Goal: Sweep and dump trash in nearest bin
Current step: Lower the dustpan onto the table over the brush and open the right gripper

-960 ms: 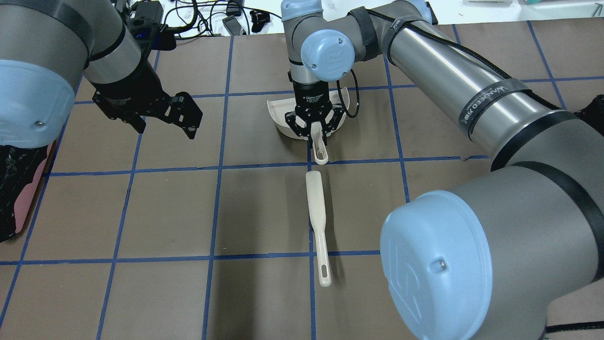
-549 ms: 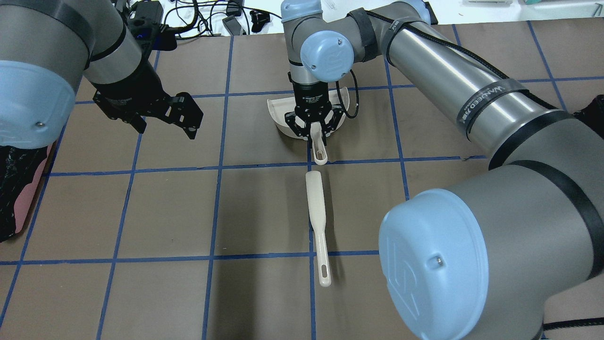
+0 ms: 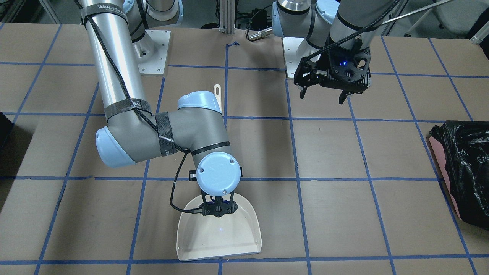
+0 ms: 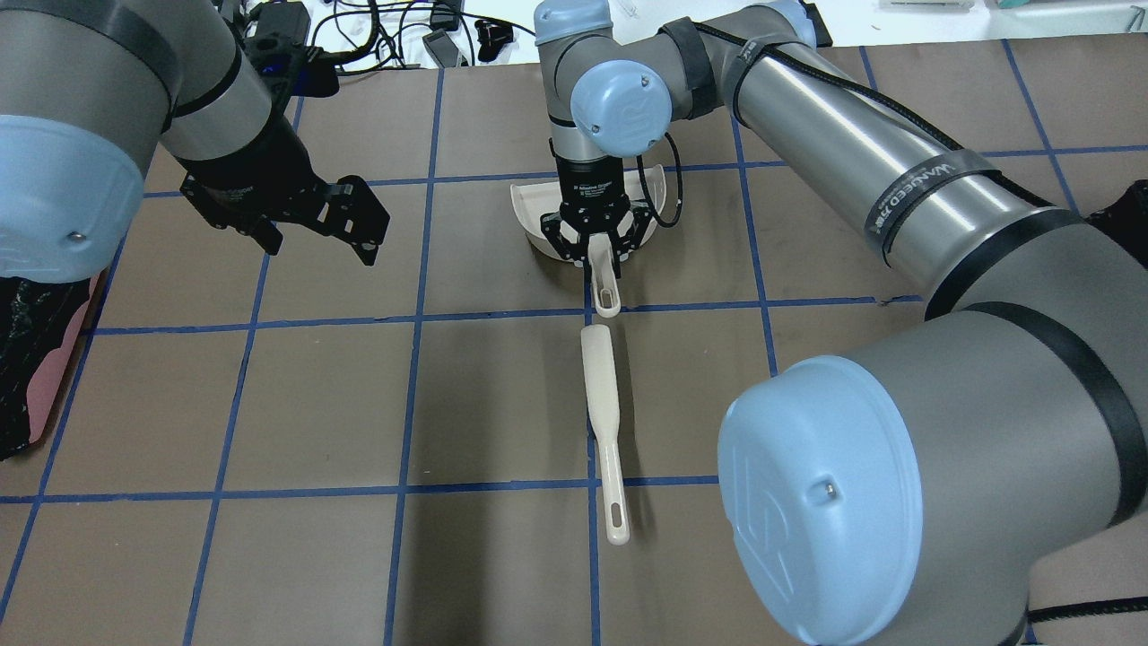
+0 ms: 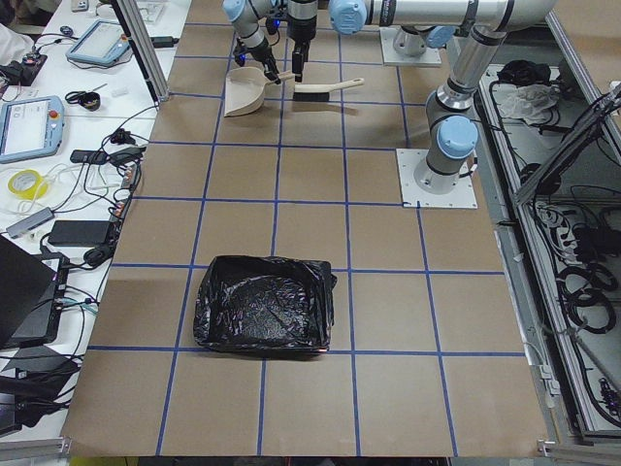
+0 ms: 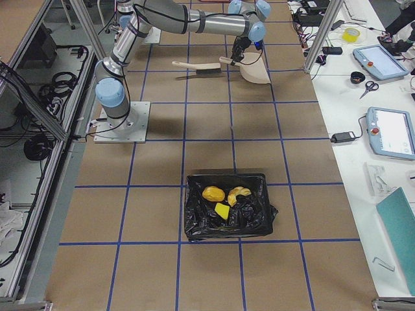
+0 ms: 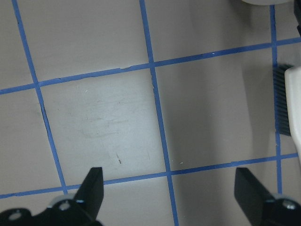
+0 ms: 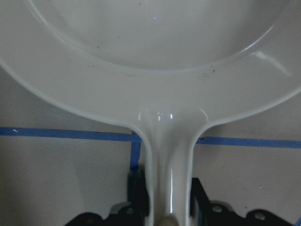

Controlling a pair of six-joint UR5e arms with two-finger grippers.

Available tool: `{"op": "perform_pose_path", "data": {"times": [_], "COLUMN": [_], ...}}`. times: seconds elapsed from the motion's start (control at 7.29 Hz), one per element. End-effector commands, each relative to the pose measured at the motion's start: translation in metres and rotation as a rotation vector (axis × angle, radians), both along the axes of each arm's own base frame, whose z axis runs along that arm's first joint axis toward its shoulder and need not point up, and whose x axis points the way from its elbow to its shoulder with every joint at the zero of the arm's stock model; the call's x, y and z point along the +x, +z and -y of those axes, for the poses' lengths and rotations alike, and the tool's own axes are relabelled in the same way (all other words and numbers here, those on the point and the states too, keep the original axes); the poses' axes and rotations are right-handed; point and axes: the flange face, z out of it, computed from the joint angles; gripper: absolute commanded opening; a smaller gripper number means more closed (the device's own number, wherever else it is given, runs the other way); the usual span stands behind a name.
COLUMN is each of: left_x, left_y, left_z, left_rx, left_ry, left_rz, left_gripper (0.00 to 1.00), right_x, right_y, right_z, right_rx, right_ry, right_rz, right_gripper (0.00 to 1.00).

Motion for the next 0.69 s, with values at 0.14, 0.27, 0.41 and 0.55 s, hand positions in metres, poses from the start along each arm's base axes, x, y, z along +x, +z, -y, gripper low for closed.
{"op": "perform_pose_path", "data": {"times": [0.14,0.27,0.41,0.55], "left_x": [-0.003,-0.002,0.000,0.008], "left_y": [0.001,0.003,0.007,0.018], "left_z": [-0.001,0.000,0.002,0.008], "left_rx": [0.002,-0.011,-0.023,-0.085], "left_ry": [-0.002,-0.003,-0.001,0.004], "left_rz": [-0.032,-0.029,-0.031,-0.010], "left_gripper": [1.00,1.00,1.00,1.00], "right_x": [-0.001,-0.007,-0.017,-0.043], "right_y": [0.008,0.028,0.056,0.086], "right_z": [0.001,0.005,0.006,0.010], "right_rx": [-0.014,-0.042,-0.078,-0.111], "right_ry": [-0.033,-0.041,-0.053,-0.082], "right_rz": [-0.007,0.000,0.009,0.019], "right_gripper": [0.79,0.82,0.87,0.93]}}
